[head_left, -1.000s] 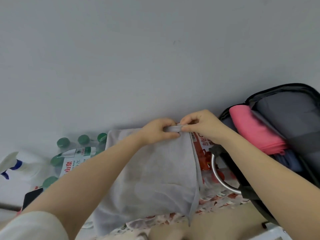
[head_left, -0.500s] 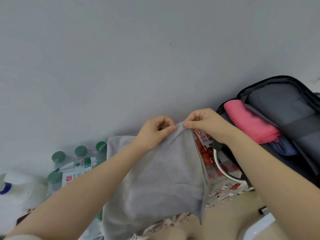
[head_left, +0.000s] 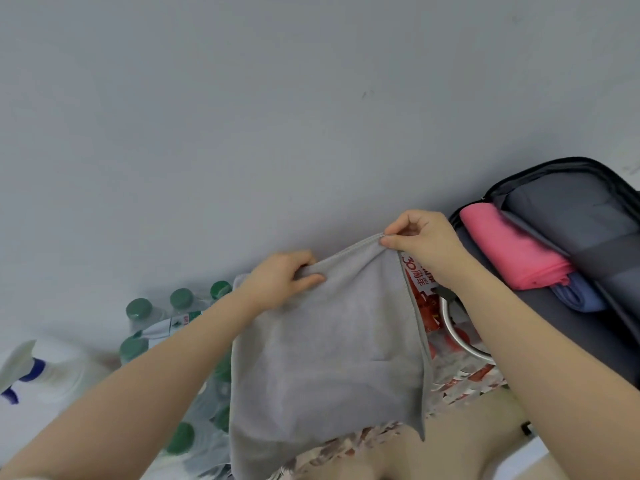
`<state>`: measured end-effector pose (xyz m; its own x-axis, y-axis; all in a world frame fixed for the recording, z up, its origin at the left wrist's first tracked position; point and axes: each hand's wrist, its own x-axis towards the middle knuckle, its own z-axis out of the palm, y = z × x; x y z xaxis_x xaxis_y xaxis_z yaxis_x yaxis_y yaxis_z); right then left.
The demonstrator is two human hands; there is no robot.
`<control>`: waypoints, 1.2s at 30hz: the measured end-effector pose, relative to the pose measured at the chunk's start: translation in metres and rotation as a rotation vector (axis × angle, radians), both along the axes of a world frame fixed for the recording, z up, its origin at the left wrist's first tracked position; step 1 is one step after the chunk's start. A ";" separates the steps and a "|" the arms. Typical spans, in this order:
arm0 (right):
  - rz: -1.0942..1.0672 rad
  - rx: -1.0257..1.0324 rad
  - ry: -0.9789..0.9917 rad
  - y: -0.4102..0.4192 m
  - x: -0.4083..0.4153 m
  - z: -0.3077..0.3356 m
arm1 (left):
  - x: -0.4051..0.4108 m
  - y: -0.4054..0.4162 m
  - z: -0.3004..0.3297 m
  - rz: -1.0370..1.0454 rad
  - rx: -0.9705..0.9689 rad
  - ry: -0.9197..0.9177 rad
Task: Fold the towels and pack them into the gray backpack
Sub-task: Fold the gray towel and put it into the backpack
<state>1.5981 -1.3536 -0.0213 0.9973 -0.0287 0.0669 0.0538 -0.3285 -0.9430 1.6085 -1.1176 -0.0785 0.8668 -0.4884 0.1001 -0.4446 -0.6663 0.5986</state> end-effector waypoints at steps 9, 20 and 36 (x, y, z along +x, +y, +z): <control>-0.296 0.285 -0.095 0.005 -0.001 -0.007 | -0.018 0.074 0.013 0.183 0.333 0.109; -0.271 0.457 -0.074 0.006 -0.034 0.003 | -0.101 0.088 0.036 0.619 -0.452 0.179; 0.224 0.770 0.139 -0.031 -0.152 0.013 | -0.280 0.055 0.071 0.652 -1.264 -0.026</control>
<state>1.4464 -1.3846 -0.0083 0.9826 0.1853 -0.0152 -0.0931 0.4194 -0.9030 1.3288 -1.0628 -0.0077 0.8893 0.4202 0.1804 -0.2909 0.2153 0.9322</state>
